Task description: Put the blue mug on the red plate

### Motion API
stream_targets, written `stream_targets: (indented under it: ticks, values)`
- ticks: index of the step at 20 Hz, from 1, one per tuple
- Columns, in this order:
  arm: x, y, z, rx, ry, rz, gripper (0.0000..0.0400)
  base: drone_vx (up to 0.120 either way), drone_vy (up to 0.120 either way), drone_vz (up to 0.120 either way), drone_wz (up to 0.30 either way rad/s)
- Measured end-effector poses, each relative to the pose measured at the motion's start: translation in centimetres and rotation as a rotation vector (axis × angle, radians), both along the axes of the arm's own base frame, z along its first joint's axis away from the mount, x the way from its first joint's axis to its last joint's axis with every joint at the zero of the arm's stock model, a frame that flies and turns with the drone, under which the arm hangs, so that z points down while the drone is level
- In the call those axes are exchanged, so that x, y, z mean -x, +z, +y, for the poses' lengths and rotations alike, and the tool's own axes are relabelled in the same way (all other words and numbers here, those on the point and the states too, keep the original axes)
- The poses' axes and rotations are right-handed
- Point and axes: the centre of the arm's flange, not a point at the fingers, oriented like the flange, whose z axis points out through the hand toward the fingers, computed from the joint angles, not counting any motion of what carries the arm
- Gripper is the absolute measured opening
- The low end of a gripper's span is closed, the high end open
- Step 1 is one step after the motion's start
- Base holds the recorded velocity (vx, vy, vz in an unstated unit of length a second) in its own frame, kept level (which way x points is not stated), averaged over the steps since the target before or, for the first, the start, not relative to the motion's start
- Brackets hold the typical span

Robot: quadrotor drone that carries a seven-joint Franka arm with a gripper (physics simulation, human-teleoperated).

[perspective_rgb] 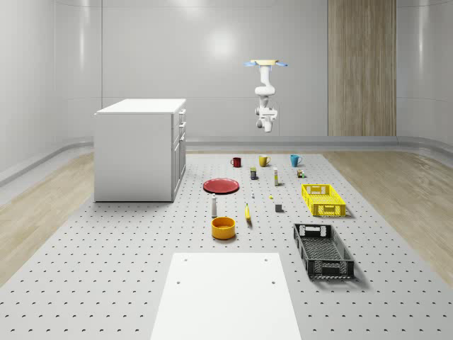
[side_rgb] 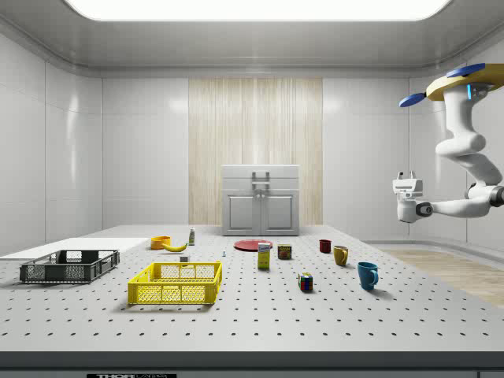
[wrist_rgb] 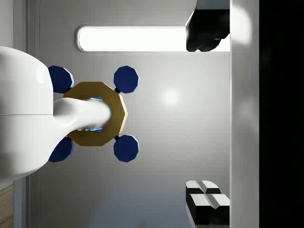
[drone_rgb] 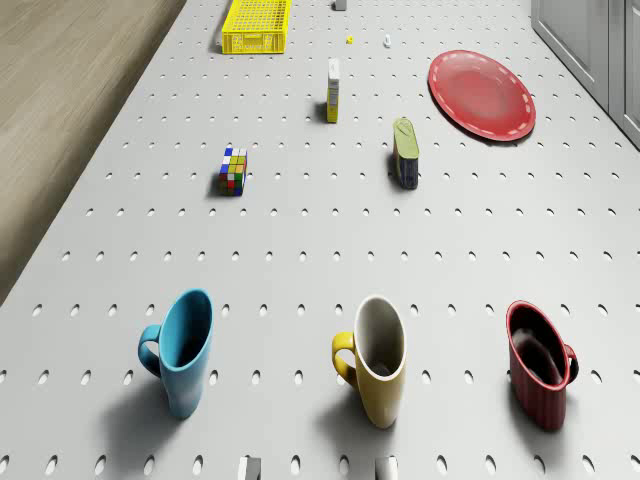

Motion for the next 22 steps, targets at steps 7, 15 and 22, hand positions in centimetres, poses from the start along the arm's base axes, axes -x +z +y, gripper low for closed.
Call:
stream_targets:
  ticks: [7,15,22]
  values:
    - [0.3,5.0,0.0,0.000,0.000,-0.006,0.0400,0.000,0.000,0.000,0.000]
    - [0.1,8.3,0.0,0.000,0.000,-0.012,0.0400,0.000,0.000,0.000,0.000]
    - [0.0,9.1,0.0,0.000,0.000,-0.017,0.0400,0.000,0.109,0.000,0.000]
